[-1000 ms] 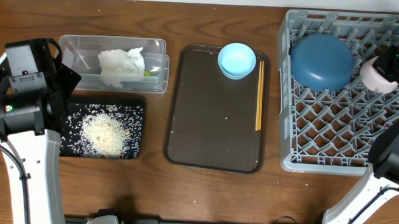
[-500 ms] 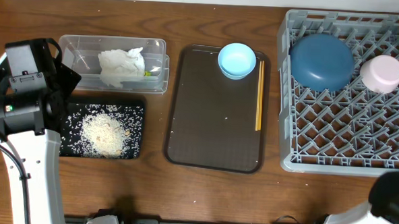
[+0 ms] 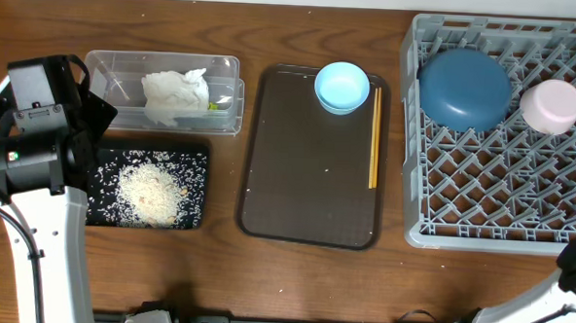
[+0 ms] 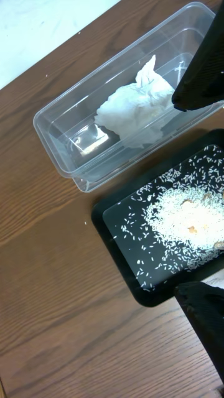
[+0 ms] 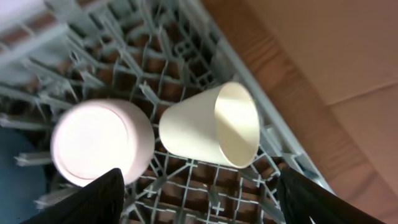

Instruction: Sort waste into correct bins and load items into the dishwasher rack

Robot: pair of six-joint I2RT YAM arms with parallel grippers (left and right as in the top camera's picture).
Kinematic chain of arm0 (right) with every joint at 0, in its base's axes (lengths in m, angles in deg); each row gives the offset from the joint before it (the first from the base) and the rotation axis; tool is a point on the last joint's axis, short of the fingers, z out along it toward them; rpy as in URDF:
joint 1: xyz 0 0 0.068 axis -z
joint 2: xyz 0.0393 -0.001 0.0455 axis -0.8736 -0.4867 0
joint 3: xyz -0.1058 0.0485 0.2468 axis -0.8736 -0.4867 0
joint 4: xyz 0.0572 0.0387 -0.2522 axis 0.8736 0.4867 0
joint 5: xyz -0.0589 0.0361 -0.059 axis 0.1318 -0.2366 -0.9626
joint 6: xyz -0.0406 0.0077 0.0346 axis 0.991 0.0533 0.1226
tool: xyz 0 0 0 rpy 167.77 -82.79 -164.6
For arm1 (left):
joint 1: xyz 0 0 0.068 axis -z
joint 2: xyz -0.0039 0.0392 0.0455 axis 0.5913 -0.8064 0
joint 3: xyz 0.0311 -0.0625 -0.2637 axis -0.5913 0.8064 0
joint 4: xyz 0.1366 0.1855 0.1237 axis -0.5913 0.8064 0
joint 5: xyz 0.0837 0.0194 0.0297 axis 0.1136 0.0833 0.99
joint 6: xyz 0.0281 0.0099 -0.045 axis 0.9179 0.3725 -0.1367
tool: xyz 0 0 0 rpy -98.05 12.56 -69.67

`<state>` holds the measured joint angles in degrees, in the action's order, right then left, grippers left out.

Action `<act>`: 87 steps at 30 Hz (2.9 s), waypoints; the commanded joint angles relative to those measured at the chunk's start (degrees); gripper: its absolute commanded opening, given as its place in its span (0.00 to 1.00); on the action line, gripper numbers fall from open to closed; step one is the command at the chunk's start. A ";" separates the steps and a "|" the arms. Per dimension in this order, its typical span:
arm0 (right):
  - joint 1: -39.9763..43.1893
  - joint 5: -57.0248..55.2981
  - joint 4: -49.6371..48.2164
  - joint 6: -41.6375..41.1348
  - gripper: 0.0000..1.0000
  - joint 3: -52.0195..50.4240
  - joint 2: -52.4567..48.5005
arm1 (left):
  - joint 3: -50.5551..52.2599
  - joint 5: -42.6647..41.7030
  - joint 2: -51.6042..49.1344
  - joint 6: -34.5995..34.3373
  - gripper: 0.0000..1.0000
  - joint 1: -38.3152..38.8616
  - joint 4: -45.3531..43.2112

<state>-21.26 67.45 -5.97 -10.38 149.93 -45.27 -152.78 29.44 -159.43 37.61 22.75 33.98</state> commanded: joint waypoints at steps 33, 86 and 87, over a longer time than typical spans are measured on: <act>-0.74 11.52 -0.83 0.13 0.01 0.24 -5.84 | 0.17 1.16 -0.24 -0.72 0.90 -0.31 0.15; 1.68 46.40 -34.67 -28.50 0.20 0.22 -24.30 | 0.17 1.16 -0.24 -0.72 0.90 -0.33 0.15; 1.90 45.83 -33.64 -28.00 0.20 0.22 -23.34 | 0.17 1.16 -0.24 -0.72 0.90 -0.31 0.15</act>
<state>-20.69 114.88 -41.03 -41.00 150.35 -71.34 -152.78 29.44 -159.45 37.61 22.75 33.98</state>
